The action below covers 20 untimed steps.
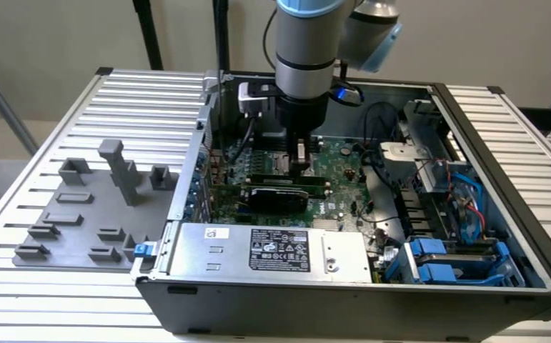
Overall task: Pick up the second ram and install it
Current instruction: 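Insert the second ram into the second slot, then press down the second ram until it locks into place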
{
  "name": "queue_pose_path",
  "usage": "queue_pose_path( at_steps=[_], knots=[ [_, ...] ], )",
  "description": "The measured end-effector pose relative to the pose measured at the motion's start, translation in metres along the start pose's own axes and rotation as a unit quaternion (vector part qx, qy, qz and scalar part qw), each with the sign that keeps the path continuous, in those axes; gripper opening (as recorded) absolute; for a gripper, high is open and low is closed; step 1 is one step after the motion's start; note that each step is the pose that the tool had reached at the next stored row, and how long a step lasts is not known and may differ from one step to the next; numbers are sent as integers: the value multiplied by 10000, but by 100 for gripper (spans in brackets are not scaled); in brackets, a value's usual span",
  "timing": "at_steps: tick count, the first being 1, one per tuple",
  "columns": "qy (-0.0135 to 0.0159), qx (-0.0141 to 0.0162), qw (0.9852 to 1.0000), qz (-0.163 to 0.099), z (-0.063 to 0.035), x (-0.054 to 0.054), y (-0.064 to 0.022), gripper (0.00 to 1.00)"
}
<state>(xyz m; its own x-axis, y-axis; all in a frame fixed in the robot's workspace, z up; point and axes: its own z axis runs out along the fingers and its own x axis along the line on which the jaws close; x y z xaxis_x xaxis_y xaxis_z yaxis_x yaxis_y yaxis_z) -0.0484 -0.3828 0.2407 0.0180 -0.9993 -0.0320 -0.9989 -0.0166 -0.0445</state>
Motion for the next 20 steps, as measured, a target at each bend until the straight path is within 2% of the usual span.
queue_pose_path(
  at_steps=[2,3,7,8,9,11,20],
  knots=[
    [-2,-21,10000,1,-7,-1,6,22],
    [-2,-42,10000,0,-10,-1,9,22],
    [-2,-173,9999,-2,-15,-1,11,22],
    [-1,-184,9998,-2,-15,0,11,22],
    [-2,-186,9998,-1,-15,0,12,13],
    [-3,-186,9998,-1,-14,-1,11,11],
    [-3,-186,9998,-1,-14,-1,11,11]
  ],
)
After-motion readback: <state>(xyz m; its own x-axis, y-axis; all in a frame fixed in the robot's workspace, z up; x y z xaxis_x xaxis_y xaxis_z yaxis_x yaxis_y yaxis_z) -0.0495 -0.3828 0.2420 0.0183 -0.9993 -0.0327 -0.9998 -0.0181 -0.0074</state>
